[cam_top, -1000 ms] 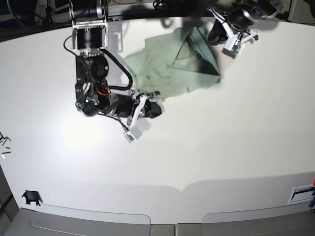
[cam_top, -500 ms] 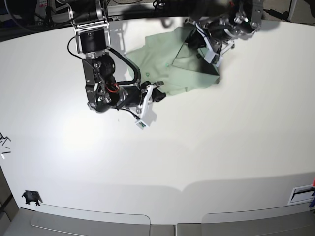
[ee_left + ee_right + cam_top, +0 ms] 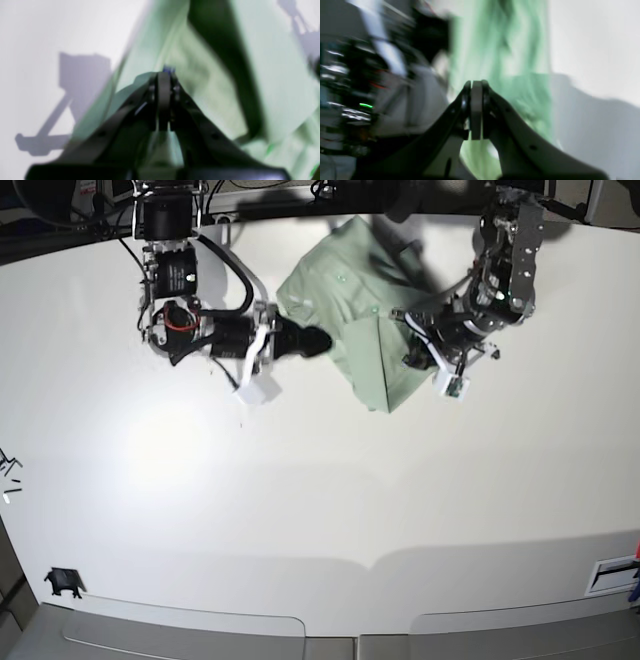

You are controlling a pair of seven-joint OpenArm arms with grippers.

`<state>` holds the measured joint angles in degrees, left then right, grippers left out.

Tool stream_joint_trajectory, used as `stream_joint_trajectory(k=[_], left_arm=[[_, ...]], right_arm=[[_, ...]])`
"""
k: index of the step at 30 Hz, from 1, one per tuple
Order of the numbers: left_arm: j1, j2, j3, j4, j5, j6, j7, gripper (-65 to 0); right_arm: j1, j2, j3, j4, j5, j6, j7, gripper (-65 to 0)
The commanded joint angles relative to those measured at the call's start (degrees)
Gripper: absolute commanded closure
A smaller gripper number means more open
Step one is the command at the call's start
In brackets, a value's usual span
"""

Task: Fold the T-shirt properly
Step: 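Flatten the folded bundle with both grippers and release the left gripper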

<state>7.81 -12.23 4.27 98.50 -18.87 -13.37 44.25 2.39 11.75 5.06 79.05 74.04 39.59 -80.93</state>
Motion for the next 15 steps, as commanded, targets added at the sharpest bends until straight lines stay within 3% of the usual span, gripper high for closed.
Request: stream_joint_trajectory(k=[1, 6, 10, 12, 15], left_arm=[[-1.62, -0.37, -0.17, 1.86, -0.50, 0.11, 0.04, 0.0], [-0.39, -2.25, -3.61, 8.76, -0.02, 0.09, 2.01, 0.0], [4.83, -4.11, -10.58, 14.78, 2.36, 0.13, 1.09, 0.0], [7.67, -5.40, -15.19, 16.41, 2.32, 0.17, 0.68, 0.0], [10.99, -6.60, -21.51, 17.05, 1.70, 0.85, -0.48, 0.0]], right_arm=[[1.03, 0.55, 1.38, 3.74, 2.95, 0.41, 0.93, 0.0], [1.07, 0.46, 5.86, 19.54, 2.93, 0.41, 0.93, 0.0], [0.28, -0.09, 2.84, 24.44, 2.73, 0.41, 0.93, 0.0], [-0.79, -1.55, -0.96, 24.44, -0.87, 0.41, 0.93, 0.0], [-3.17, -4.79, -7.76, 24.39, -14.49, 0.41, 1.33, 0.0]])
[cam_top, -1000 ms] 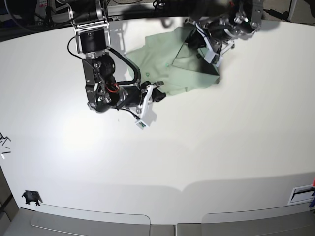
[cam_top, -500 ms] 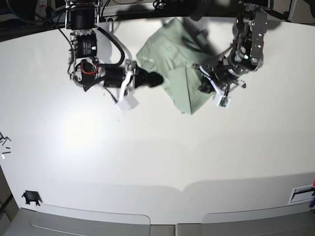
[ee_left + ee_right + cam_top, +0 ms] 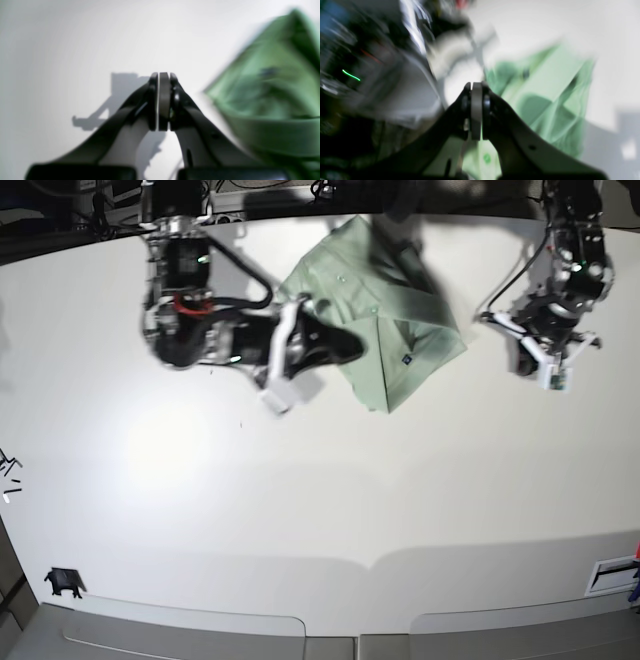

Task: Fold the T-shirt properly
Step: 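Flatten the folded bundle with both grippers and release the left gripper, then drag the folded shirt toward the right arm's side with the right gripper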

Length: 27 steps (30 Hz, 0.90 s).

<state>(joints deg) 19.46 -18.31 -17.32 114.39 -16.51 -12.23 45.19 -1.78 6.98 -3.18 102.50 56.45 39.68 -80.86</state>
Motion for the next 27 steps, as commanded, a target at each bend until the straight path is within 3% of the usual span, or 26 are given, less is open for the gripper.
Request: stream_joint_trajectory(k=[1, 6, 8, 10, 14, 18, 22, 27], left_arm=[[0.24, -0.81, -1.68, 1.16, -1.62, 0.15, -1.68, 0.0], [3.37, -0.92, -7.91, 1.16, -4.85, 0.24, -2.03, 0.0], [3.89, -0.92, -8.55, 1.16, -4.81, 0.24, -1.99, 0.0], [4.39, -0.90, -8.55, 1.16, -4.85, 0.22, -2.45, 0.0], [4.50, -0.90, -8.52, 1.16, -4.85, 0.22, -2.62, 0.0], [4.52, -0.92, -8.52, 1.16, -4.81, 0.22, -2.62, 0.0], [4.50, -0.92, -8.52, 1.16, -4.83, 0.22, -2.75, 0.0], [4.50, -0.92, -8.52, 1.16, -4.83, 0.22, -3.26, 0.0]], right_arm=[[0.26, -1.18, -1.79, 0.94, -2.95, 0.32, 4.79, 0.0], [-2.23, -6.34, -11.32, -0.13, -30.16, -0.31, 18.73, 0.0], [-2.19, -6.64, -13.97, -2.99, -36.06, -3.72, 21.75, 0.0], [-2.16, -6.64, -15.52, -7.02, -39.52, -4.24, 23.45, 0.0], [-1.90, -5.70, -15.43, -15.74, -42.49, -6.58, 23.89, 0.0], [-2.08, -2.10, -9.94, -17.27, -44.26, -10.91, 24.06, 0.0], [-2.08, 1.55, 1.53, -17.22, -43.82, -10.91, 22.69, 0.0], [-2.43, 8.37, 14.58, -17.25, -38.73, -7.19, 20.31, 0.0]])
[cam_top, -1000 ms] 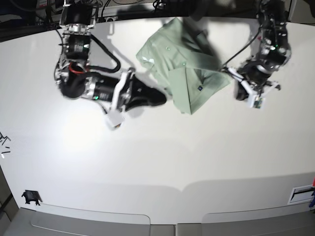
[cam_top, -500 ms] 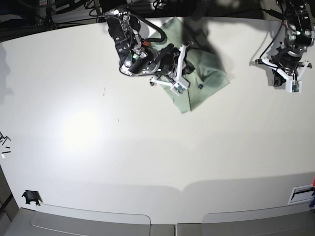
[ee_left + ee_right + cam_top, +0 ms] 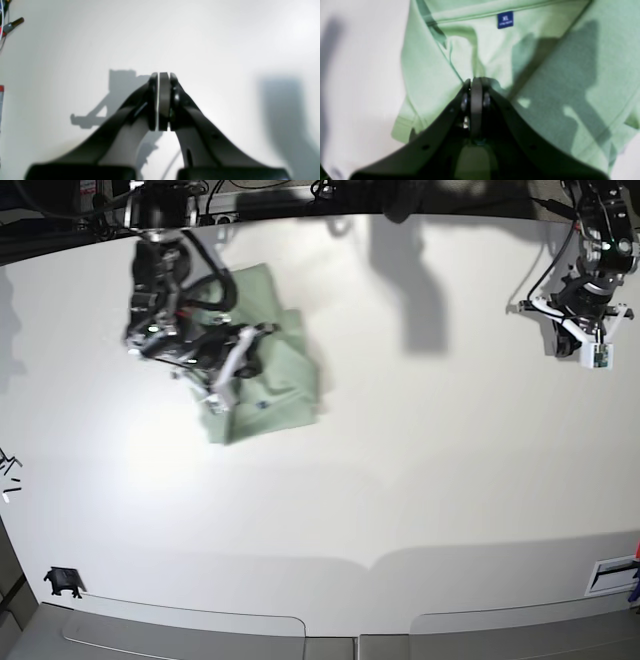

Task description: Fold the T-shirt properly

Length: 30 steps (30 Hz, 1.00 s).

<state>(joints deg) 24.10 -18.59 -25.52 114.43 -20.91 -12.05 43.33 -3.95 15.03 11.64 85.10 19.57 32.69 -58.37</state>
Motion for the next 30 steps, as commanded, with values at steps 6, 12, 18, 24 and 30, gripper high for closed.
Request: stream_joint_trajectory(k=[6, 12, 18, 24, 30], left_arm=[[-0.13, -0.63, -0.33, 1.11, -0.44, 0.04, -1.40, 0.0], [-0.15, -0.61, -0.33, 1.11, -0.46, 0.04, -1.44, 0.0], [-0.42, -1.49, -0.39, 2.84, -0.20, 0.04, -1.99, 0.0], [1.81, -4.15, -1.33, 14.01, 0.79, 0.09, -0.52, 0.0], [15.74, 0.87, -4.59, 20.57, 0.85, 0.02, 3.23, 0.0]], right_arm=[[-0.87, 9.53, 10.93, -1.07, -1.11, -0.09, -1.29, 0.0], [-0.81, 15.78, 15.37, -4.55, 4.39, -0.13, 2.60, 0.0], [4.22, 19.63, 15.80, -1.90, 14.23, -0.11, 0.87, 0.0], [12.11, 21.79, 17.62, 11.17, 27.76, 1.99, -8.02, 0.0], [1.07, 21.29, 17.68, 21.16, 35.63, 5.16, -14.32, 0.0]])
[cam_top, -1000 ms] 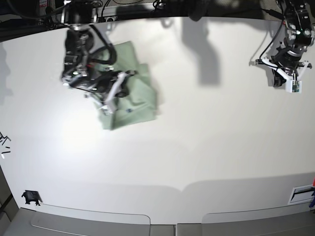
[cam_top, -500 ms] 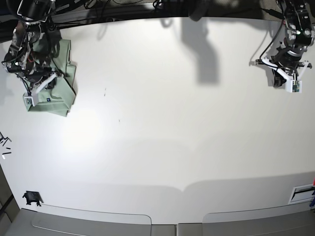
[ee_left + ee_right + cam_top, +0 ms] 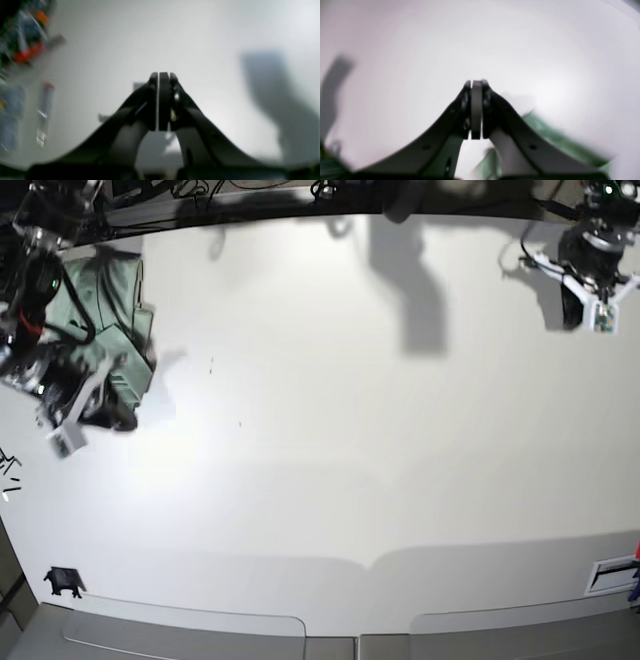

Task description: Fold the T-shirt properly

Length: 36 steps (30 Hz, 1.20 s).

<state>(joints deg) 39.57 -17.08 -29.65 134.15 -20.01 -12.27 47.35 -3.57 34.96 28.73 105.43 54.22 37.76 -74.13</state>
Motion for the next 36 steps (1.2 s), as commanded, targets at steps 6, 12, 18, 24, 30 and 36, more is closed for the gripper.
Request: stream_joint_trajectory(k=[6, 12, 18, 24, 30, 36], left_arm=[[15.39, 2.97, -4.11, 0.85, -3.10, -3.69, -0.15, 0.0], [28.52, 2.58, -4.44, 0.85, -12.90, -5.79, 17.46, 0.0], [35.43, -4.02, -4.33, 0.85, -27.93, -13.81, 25.99, 0.0], [35.43, -11.47, -2.21, -10.99, -30.99, -14.40, 9.57, 0.0], [32.61, -16.13, 15.43, -35.50, -22.16, -15.45, -14.51, 0.0], [12.20, -9.35, 32.22, -63.43, -4.46, -15.41, -27.54, 0.0]], right_arm=[[-18.67, -2.67, 2.89, 9.94, 5.55, 2.24, -5.87, 0.0], [-38.32, -3.37, 8.79, 14.10, 16.76, 2.24, -5.87, 0.0], [-59.91, -2.32, 12.24, 14.10, 18.32, 2.24, -5.87, 0.0], [-71.10, -2.10, 10.08, 11.82, 17.64, 2.24, -5.87, 0.0], [-61.79, -1.42, -8.92, -8.55, -6.49, 2.24, 11.74, 0.0], [-37.13, -1.27, -35.17, -43.34, -25.51, 2.24, 31.80, 0.0]])
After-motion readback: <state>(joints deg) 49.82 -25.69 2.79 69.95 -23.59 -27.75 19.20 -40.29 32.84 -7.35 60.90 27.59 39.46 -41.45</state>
